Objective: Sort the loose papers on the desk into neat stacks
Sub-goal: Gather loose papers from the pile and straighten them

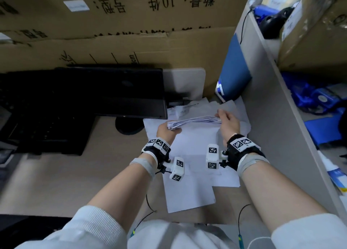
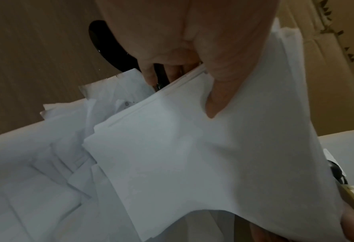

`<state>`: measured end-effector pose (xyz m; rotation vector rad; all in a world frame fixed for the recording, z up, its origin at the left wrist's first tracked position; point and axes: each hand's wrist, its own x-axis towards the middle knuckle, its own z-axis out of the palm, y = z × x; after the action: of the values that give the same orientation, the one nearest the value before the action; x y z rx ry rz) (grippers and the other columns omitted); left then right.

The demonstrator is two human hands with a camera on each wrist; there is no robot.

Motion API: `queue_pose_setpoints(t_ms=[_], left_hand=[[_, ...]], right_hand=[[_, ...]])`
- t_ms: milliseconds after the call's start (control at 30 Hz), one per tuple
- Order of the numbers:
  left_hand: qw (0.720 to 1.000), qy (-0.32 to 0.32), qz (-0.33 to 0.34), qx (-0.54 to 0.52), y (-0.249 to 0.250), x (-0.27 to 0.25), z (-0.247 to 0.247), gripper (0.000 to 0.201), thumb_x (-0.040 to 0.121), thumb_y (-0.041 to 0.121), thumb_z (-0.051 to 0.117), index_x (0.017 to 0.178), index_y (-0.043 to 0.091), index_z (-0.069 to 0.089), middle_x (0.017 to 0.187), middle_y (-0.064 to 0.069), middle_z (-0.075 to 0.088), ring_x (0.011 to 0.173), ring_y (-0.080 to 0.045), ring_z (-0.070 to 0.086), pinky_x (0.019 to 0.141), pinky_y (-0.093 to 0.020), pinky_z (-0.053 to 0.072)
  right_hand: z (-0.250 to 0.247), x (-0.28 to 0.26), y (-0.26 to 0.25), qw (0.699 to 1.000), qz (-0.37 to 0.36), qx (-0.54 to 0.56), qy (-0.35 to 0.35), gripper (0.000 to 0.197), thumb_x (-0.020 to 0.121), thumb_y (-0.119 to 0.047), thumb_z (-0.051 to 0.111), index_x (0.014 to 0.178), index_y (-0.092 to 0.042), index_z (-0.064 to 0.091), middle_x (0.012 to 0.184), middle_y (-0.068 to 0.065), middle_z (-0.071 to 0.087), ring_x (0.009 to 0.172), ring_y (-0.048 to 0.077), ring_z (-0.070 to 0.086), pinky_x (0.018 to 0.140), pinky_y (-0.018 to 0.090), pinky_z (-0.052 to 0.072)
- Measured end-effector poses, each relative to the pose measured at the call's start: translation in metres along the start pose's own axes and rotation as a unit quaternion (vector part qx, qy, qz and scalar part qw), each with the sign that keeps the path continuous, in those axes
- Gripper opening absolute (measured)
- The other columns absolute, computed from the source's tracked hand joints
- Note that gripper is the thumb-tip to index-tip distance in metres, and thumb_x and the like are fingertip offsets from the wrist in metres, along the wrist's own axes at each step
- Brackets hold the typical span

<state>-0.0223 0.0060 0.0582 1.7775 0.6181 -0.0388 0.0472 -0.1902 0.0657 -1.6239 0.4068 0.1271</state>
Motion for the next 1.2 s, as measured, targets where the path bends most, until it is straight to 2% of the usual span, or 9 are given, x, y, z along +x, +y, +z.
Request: queue_pose_setpoints(t_ms=[167,300,467,633,767,933,1067,1133,1200], left_hand=[[0.995,0.019,-0.038,-0.086,0.000,0.002,-0.009,0.024,0.090,0.015,0.073,0.110,0.003,0.068,0.106,-0.013,0.071,0.099,-0.028,0.066,0.090,-0.036,0.053],[0.978,0.026,-0.070,-0.194,0.002,0.002,-0.016,0.033,0.083,0.029,0.078,0.106,0.008,0.071,0.106,-0.018,0.074,0.101,-0.040,0.070,0.095,-0.058,0.053],[0.973,0.004,-0.028,-0.229,0.024,-0.002,-0.023,0.016,0.092,0.009,0.068,0.108,0.007,0.068,0.103,-0.019,0.072,0.092,-0.035,0.070,0.092,-0.057,0.054],[0.971,0.039,0.016,-0.235,0.044,-0.001,-0.034,0.013,0.086,0.011,0.075,0.098,0.008,0.070,0.098,-0.017,0.070,0.090,-0.030,0.066,0.096,-0.060,0.051],[0.963,0.086,0.011,-0.255,0.039,0.001,-0.034,0.031,0.076,0.009,0.080,0.105,0.005,0.069,0.099,-0.012,0.073,0.093,-0.029,0.067,0.090,-0.047,0.055],[0.984,0.057,-0.070,-0.152,0.001,0.008,-0.030,0.037,0.078,-0.008,0.073,0.112,0.005,0.068,0.095,-0.005,0.070,0.082,-0.017,0.065,0.079,-0.031,0.050],[0.988,0.026,-0.120,-0.093,-0.016,0.031,-0.035,0.025,0.081,0.010,0.080,0.101,0.013,0.064,0.089,-0.004,0.067,0.082,-0.024,0.064,0.073,-0.026,0.048],[0.990,0.009,-0.124,-0.062,-0.018,0.040,-0.039,0.023,0.085,0.019,0.078,0.099,0.014,0.061,0.085,-0.001,0.064,0.075,-0.019,0.061,0.058,-0.018,0.045],[0.991,-0.007,-0.130,-0.039,-0.025,0.047,-0.043,0.027,0.087,0.028,0.077,0.103,0.012,0.061,0.090,-0.002,0.062,0.078,-0.019,0.057,0.057,-0.018,0.044]], right_hand=[[-0.002,-0.006,-0.003,0.997,0.034,0.042,-0.060,0.053,0.079,-0.050,0.076,0.116,-0.015,0.063,0.112,0.000,0.069,0.103,0.018,0.066,0.093,0.033,0.050],[0.000,-0.009,0.004,0.990,0.051,-0.029,-0.129,0.053,0.070,-0.015,0.088,0.116,-0.012,0.061,0.104,0.002,0.073,0.091,0.017,0.071,0.074,0.026,0.056],[0.008,-0.014,0.011,0.984,0.108,-0.087,-0.108,0.019,0.075,0.006,0.073,0.091,-0.002,0.070,0.088,0.009,0.067,0.070,0.022,0.060,0.046,0.013,0.046],[0.036,-0.017,-0.003,0.993,0.085,0.021,-0.078,0.017,0.084,-0.006,0.070,0.101,-0.009,0.069,0.092,0.004,0.070,0.082,0.022,0.063,0.072,0.024,0.046],[0.050,-0.020,-0.007,0.991,0.075,0.096,-0.046,0.020,0.081,-0.008,0.071,0.101,-0.014,0.068,0.092,-0.001,0.071,0.083,0.016,0.066,0.073,0.026,0.051],[0.049,-0.024,0.044,0.991,0.101,-0.023,-0.081,0.020,0.076,-0.003,0.077,0.082,-0.018,0.065,0.082,-0.006,0.069,0.078,0.019,0.064,0.075,0.025,0.046],[0.058,-0.019,0.052,0.990,0.113,-0.049,-0.074,0.019,0.076,-0.005,0.079,0.087,-0.016,0.068,0.086,-0.003,0.071,0.079,0.018,0.066,0.079,0.027,0.049],[0.064,-0.015,0.048,0.990,0.121,-0.047,-0.058,0.015,0.079,-0.010,0.079,0.089,-0.015,0.069,0.089,0.000,0.072,0.082,0.019,0.067,0.084,0.029,0.051],[0.068,-0.011,0.045,0.991,0.113,-0.057,-0.054,0.012,0.082,-0.014,0.078,0.089,-0.017,0.068,0.091,-0.001,0.073,0.087,0.021,0.067,0.087,0.031,0.051]])
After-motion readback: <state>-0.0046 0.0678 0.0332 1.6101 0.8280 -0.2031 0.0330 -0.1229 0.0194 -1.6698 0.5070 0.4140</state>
